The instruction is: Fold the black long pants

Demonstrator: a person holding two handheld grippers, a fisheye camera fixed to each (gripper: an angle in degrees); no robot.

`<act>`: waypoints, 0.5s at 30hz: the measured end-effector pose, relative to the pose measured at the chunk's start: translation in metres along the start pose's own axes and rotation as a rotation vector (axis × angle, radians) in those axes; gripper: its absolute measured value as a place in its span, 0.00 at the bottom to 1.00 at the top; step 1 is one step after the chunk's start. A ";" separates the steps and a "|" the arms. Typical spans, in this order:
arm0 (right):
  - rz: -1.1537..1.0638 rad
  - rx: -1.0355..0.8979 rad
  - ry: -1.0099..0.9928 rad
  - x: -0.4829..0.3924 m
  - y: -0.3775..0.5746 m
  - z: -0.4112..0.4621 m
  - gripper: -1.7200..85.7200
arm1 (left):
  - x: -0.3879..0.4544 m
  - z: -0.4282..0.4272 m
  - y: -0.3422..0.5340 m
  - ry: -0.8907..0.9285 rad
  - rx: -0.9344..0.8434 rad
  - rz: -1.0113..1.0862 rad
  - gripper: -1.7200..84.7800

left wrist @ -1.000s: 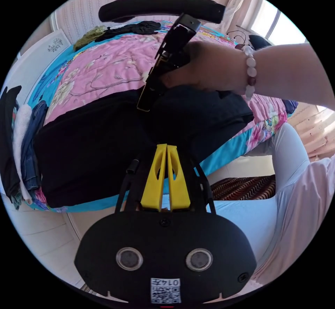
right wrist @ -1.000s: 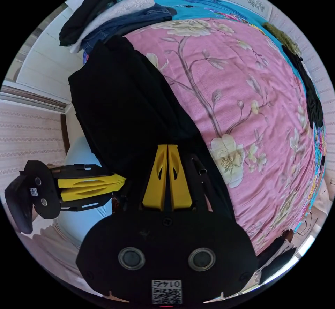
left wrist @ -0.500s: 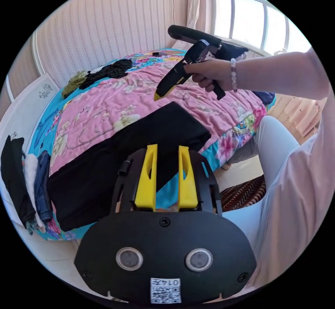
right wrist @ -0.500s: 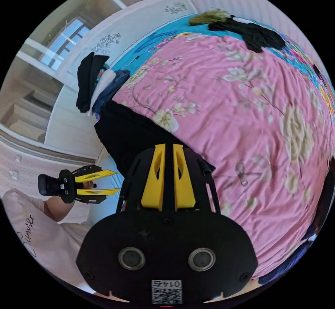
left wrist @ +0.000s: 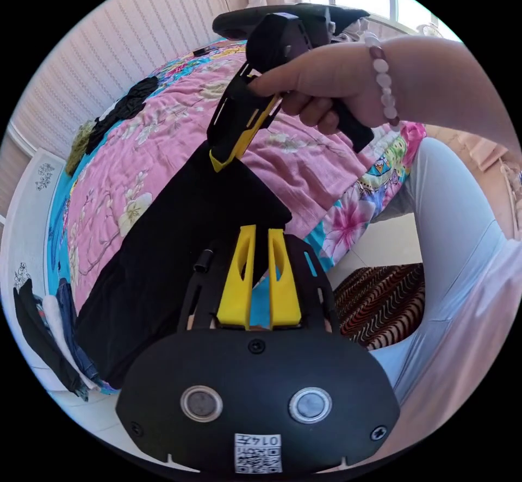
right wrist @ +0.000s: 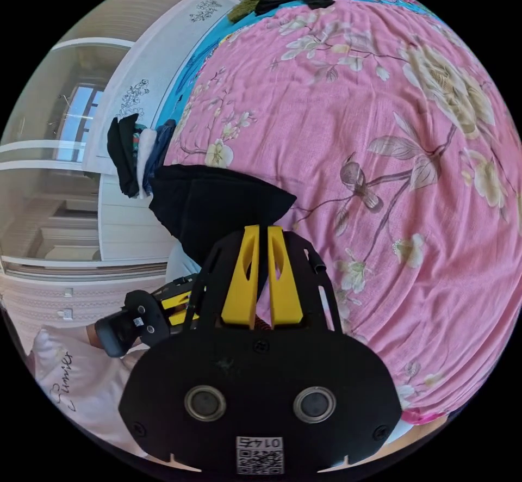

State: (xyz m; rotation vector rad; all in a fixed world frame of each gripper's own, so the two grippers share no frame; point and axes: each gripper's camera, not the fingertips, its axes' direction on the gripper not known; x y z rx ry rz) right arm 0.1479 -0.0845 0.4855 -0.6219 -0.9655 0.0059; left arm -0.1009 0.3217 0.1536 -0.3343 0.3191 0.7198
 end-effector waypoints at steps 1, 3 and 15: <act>-0.013 0.015 -0.070 0.009 0.005 -0.012 0.04 | 0.001 -0.004 -0.002 -0.007 0.012 0.014 0.04; -0.038 0.043 -0.150 0.021 0.015 -0.030 0.04 | 0.004 -0.013 -0.008 -0.025 0.030 0.050 0.03; 0.086 0.233 -0.064 0.116 0.161 -0.192 0.03 | 0.046 -0.052 -0.076 0.405 0.340 0.205 0.02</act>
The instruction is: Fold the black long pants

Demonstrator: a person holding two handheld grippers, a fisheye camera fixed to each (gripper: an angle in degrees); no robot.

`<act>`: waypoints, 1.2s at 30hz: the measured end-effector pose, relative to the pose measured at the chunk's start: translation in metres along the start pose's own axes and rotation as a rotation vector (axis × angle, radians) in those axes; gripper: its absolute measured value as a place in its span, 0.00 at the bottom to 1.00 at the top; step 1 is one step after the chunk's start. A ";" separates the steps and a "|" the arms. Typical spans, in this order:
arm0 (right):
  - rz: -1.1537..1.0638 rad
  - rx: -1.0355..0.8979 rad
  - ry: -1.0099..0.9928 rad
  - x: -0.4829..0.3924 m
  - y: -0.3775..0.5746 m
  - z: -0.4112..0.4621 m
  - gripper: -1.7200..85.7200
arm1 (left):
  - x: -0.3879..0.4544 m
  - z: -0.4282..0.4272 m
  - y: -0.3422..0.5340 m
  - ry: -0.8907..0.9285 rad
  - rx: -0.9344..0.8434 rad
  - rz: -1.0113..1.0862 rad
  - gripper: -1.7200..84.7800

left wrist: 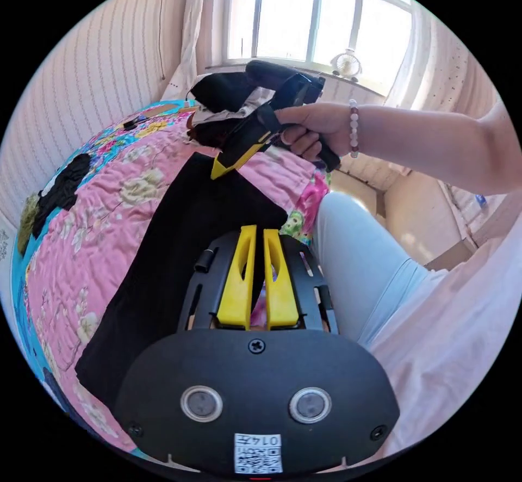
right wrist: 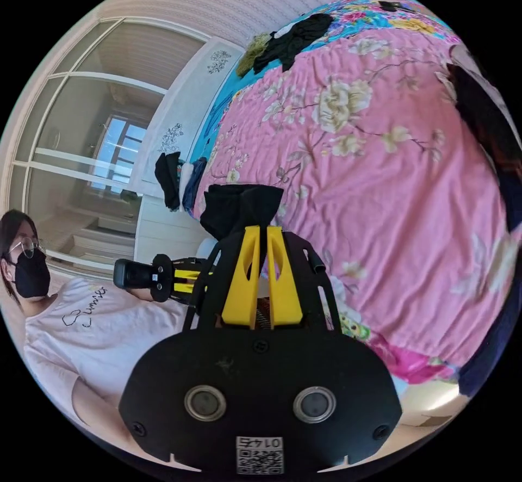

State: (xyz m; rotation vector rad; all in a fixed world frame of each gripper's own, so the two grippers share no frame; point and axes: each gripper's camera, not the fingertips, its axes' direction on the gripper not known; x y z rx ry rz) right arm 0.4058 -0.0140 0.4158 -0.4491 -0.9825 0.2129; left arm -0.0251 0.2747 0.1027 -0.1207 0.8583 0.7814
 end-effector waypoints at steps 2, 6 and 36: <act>0.044 0.032 -0.015 0.009 0.016 -0.020 0.03 | -0.006 -0.005 -0.001 0.069 0.044 -0.036 0.02; -0.021 0.087 -0.168 -0.001 0.020 -0.022 0.04 | -0.035 -0.045 0.026 0.077 0.160 -0.136 0.02; -0.201 -0.196 0.162 -0.058 0.049 0.185 0.02 | -0.225 -0.118 0.176 -0.338 -0.065 -0.705 0.01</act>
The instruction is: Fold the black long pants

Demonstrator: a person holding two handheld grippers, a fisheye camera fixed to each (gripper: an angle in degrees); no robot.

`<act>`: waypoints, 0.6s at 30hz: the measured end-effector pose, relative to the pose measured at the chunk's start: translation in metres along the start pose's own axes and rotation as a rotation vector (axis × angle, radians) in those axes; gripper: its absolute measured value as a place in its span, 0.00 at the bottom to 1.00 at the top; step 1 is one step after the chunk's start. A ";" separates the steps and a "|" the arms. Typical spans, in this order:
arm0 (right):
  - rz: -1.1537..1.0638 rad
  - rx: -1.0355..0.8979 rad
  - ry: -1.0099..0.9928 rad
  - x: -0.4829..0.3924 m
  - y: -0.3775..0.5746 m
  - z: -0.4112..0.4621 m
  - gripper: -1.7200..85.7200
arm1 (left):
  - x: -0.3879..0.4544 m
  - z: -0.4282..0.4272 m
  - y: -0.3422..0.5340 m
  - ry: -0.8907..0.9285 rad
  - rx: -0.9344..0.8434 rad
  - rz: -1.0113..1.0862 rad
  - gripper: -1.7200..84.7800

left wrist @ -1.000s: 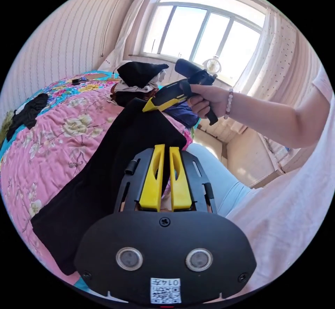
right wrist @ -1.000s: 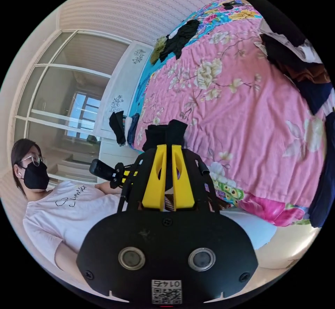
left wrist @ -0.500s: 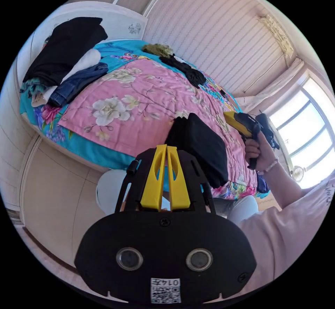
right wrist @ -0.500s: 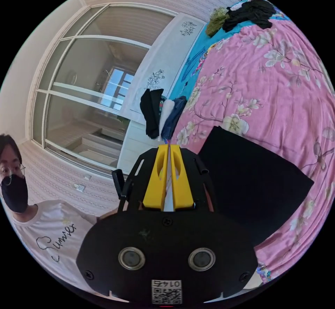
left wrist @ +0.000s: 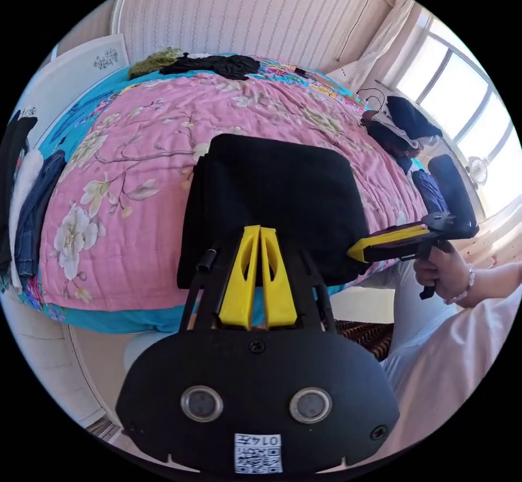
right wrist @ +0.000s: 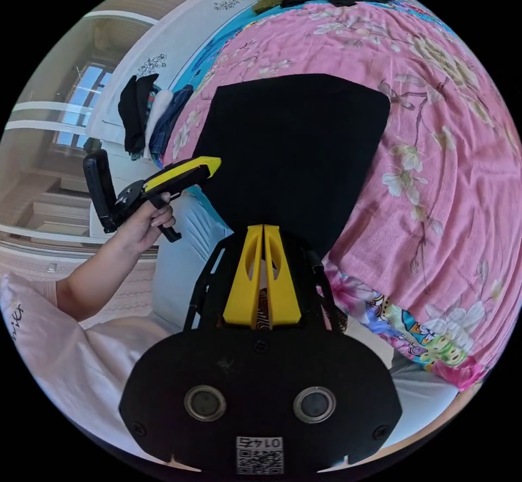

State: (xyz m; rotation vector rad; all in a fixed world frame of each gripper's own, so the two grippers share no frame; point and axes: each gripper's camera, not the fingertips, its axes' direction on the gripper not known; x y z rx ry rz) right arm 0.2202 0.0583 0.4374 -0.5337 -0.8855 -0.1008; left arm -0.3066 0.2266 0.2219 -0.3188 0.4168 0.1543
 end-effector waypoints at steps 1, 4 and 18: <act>-0.025 0.056 0.003 0.000 0.003 -0.012 0.03 | -0.003 -0.009 -0.001 -0.001 0.008 0.013 0.01; 0.075 0.228 0.081 0.018 0.011 -0.037 0.07 | -0.024 -0.028 0.003 -0.073 0.082 -0.013 0.02; 0.299 0.239 -0.163 0.079 -0.015 -0.011 0.17 | -0.146 -0.040 -0.006 0.218 0.055 -0.285 0.23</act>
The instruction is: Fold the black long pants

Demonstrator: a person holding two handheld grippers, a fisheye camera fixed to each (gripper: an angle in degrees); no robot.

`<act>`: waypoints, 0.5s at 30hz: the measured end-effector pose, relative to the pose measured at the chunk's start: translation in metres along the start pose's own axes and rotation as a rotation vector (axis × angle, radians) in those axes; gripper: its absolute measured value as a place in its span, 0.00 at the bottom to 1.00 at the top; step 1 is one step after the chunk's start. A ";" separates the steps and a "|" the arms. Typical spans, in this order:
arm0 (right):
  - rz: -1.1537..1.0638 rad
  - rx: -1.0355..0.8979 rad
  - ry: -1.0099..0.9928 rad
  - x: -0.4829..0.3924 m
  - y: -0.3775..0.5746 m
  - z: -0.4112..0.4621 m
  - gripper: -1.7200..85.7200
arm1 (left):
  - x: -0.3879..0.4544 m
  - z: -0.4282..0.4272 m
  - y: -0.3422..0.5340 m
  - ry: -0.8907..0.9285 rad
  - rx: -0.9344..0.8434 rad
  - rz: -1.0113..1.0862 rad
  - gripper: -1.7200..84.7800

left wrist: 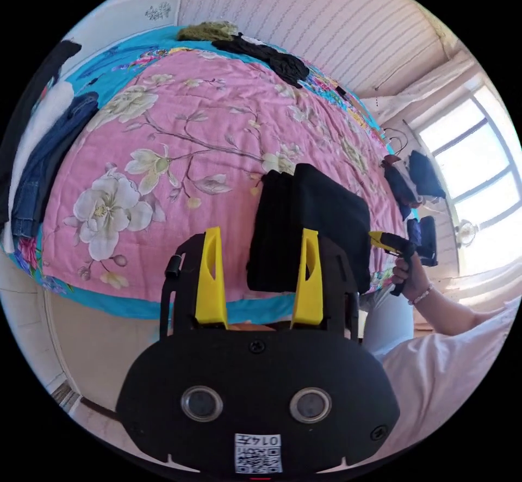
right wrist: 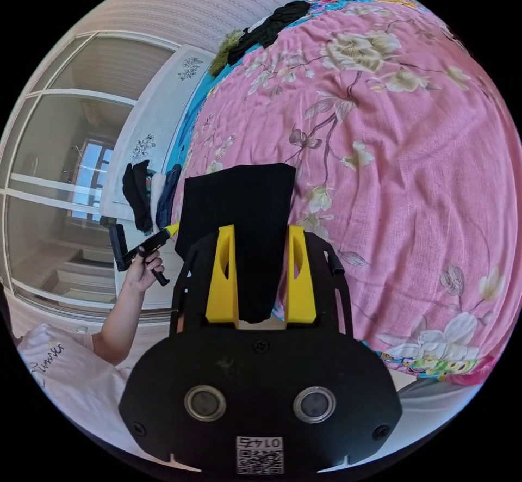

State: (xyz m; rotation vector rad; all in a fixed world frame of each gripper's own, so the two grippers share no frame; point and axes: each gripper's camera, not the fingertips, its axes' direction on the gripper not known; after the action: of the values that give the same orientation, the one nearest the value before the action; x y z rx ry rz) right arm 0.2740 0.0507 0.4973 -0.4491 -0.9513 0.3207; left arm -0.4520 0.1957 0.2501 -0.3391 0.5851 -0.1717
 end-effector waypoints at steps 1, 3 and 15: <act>0.013 -0.008 -0.035 0.003 -0.002 0.002 0.17 | -0.003 -0.007 -0.001 0.061 0.037 0.025 0.23; 0.026 -0.020 -0.084 0.008 -0.004 0.005 0.17 | -0.008 -0.006 -0.003 0.073 0.043 0.050 0.23; -0.016 -0.041 -0.247 0.007 -0.012 0.018 0.12 | -0.041 0.022 0.010 0.030 -0.010 0.014 0.21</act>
State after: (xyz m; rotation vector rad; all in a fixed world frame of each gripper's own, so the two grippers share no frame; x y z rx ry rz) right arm 0.2632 0.0475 0.5173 -0.4460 -1.2030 0.3482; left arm -0.4731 0.2210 0.2845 -0.3426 0.6179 -0.1610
